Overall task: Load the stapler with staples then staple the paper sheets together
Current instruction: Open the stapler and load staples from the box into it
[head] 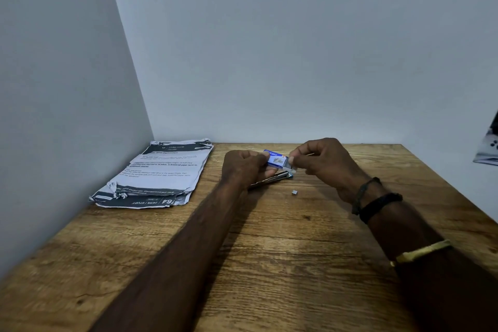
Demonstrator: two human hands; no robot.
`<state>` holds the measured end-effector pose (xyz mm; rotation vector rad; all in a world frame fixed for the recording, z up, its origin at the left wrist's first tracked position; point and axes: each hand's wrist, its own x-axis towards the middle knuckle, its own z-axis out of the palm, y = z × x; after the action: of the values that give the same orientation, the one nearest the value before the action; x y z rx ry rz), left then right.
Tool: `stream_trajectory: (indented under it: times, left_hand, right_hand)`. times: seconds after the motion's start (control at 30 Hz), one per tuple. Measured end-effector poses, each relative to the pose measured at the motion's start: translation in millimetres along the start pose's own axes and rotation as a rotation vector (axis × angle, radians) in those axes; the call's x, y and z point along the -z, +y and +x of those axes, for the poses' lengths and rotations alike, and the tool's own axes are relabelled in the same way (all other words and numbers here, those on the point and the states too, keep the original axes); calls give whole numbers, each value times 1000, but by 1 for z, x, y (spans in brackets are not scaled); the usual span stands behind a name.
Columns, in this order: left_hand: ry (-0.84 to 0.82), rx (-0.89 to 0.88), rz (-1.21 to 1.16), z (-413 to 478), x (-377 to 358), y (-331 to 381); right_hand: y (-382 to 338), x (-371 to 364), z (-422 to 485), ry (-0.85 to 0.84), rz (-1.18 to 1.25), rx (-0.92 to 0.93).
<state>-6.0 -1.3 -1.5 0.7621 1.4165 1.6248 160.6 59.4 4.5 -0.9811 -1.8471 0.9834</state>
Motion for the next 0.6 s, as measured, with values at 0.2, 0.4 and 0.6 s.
stream_trajectory:
  times: [0.2, 0.4, 0.6]
  left_hand:
    - [-13, 11, -18, -1, -3, 1]
    - [-17, 35, -39, -2, -3, 1]
    - [-7, 41, -55, -2, -3, 1]
  right_hand:
    - [-1, 0, -1, -5, 191, -107]
    - [4, -4, -1, 17, 108, -96]
    - [7, -6, 1, 57, 90, -78]
